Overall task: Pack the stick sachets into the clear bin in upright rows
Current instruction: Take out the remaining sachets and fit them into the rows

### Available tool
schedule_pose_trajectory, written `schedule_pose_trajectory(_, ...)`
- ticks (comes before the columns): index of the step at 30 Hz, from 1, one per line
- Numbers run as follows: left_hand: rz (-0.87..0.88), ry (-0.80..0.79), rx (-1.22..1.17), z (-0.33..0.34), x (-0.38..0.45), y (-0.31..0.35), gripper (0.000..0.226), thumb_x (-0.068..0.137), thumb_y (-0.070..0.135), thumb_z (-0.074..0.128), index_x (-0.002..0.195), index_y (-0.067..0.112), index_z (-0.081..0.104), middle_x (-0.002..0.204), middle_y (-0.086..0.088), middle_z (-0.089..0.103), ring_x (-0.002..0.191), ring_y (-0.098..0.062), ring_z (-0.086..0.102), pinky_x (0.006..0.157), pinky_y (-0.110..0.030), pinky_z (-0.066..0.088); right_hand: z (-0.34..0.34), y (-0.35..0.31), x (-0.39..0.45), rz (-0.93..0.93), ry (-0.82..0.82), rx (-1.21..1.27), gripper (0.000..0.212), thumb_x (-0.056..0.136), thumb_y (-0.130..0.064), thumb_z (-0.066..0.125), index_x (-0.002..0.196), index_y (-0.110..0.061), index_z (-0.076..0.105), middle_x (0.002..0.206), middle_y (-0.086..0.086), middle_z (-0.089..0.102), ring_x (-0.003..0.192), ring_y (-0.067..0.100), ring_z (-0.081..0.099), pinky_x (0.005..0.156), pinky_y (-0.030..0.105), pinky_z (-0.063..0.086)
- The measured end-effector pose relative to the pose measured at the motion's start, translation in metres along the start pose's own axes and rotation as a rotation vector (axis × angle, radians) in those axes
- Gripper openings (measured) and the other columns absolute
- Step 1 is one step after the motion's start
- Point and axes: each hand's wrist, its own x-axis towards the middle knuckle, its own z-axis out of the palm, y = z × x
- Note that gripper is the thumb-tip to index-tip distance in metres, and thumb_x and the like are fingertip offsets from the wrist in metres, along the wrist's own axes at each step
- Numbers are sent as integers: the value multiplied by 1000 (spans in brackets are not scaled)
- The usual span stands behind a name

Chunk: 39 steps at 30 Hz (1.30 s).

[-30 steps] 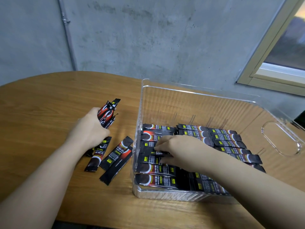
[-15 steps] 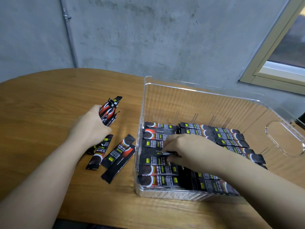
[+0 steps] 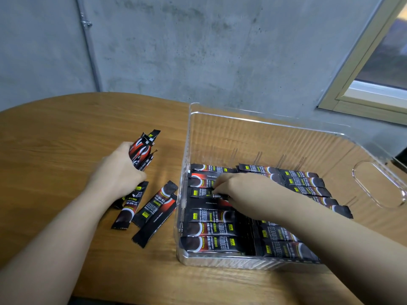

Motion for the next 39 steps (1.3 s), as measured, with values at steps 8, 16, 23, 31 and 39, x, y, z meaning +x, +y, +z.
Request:
schedule_pose_trajectory(8,-8,-4,17,0,1,0,65,73,14,74,128,26,42,85,5,59,77,-26,62,75,-42,55,-14,-2,10,97,17,4,36,98,-46,38,115,-15,45,119,3,55,101,28,57,75,37,45)
schedule_pose_trajectory(16,-1,-15,2,1,1,-2,67,75,12,73,131,26,40,85,5,58,75,-23,62,73,-41,55,-19,12,44,159,158,-104,34,100,-47,30,96,-14,33,108,10,53,94,25,45,72,34,38)
schedule_pose_trajectory(23,-3,-13,-8,2,2,-4,68,72,12,74,129,29,40,85,7,58,77,-23,61,74,-40,55,-2,11,65,112,223,-299,57,90,-61,36,109,-7,42,94,7,40,92,21,43,53,30,34)
schedule_pose_trajectory(31,-13,-6,-17,3,3,-5,68,71,13,73,127,32,41,84,5,60,75,-27,63,73,-42,56,2,13,69,75,419,-354,58,81,-63,52,92,-6,49,81,4,42,74,19,41,46,28,32)
schedule_pose_trajectory(39,-13,-7,-7,4,3,-5,66,72,13,73,125,32,40,83,4,60,74,-25,63,72,-42,56,13,19,77,58,679,-409,62,54,-68,72,56,-10,48,54,4,46,48,19,45,38,21,23)
